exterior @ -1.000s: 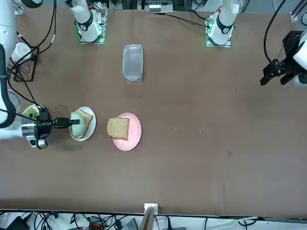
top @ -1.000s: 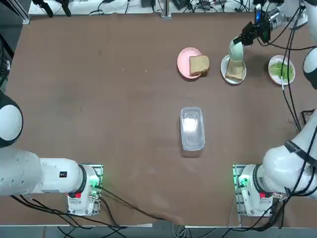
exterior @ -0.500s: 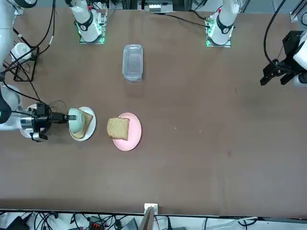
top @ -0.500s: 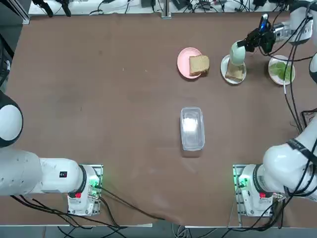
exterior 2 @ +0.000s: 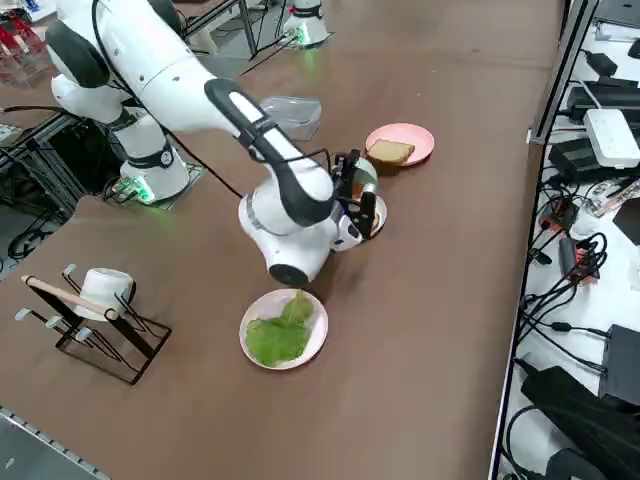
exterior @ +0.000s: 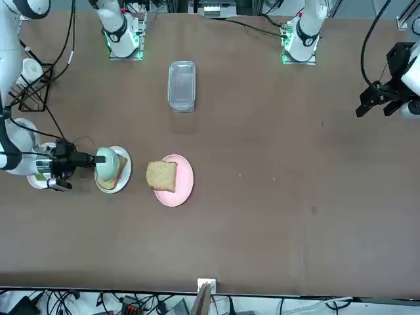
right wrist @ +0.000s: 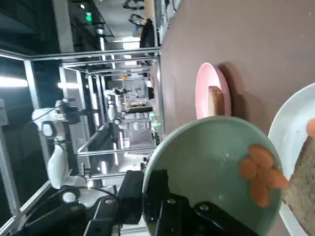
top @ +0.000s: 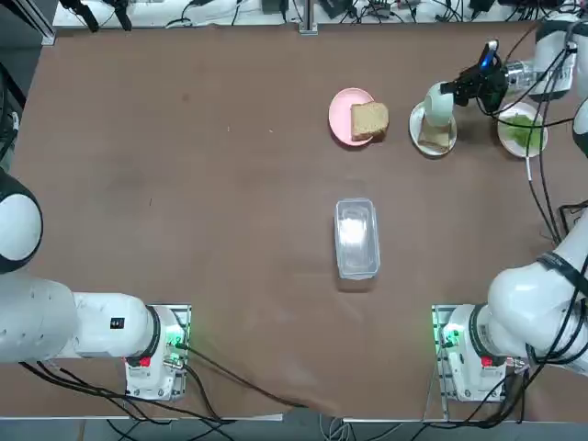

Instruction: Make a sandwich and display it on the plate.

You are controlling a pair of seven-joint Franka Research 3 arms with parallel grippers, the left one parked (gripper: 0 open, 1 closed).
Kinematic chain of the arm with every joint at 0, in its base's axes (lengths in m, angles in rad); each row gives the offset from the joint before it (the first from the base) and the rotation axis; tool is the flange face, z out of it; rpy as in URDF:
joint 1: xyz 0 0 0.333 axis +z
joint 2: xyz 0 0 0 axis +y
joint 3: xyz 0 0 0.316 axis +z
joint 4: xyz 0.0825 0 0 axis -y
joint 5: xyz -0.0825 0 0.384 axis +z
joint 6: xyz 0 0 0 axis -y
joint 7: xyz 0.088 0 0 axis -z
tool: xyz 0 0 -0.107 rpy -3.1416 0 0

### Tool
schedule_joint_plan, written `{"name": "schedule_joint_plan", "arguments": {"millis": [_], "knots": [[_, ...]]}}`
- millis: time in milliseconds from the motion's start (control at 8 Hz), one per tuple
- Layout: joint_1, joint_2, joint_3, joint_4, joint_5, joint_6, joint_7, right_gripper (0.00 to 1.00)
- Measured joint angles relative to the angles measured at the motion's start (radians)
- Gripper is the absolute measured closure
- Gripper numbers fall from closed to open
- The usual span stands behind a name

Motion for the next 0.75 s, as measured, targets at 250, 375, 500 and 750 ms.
{"name": "schedule_joint_plan", "arguments": {"millis": [250, 375, 500, 750], "knots": [[-0.021, 0.006, 0.0, 0.0, 0.009, -0.02, -0.009, 0.95], [-0.024, 0.008, 0.0, 0.0, 0.022, -0.037, -0.011, 0.95], [-0.027, 0.012, 0.0, 0.0, 0.04, -0.057, -0.02, 0.95], [-0.037, 0.03, 0.0, 0.0, 0.062, -0.095, -0.059, 0.95]]}}
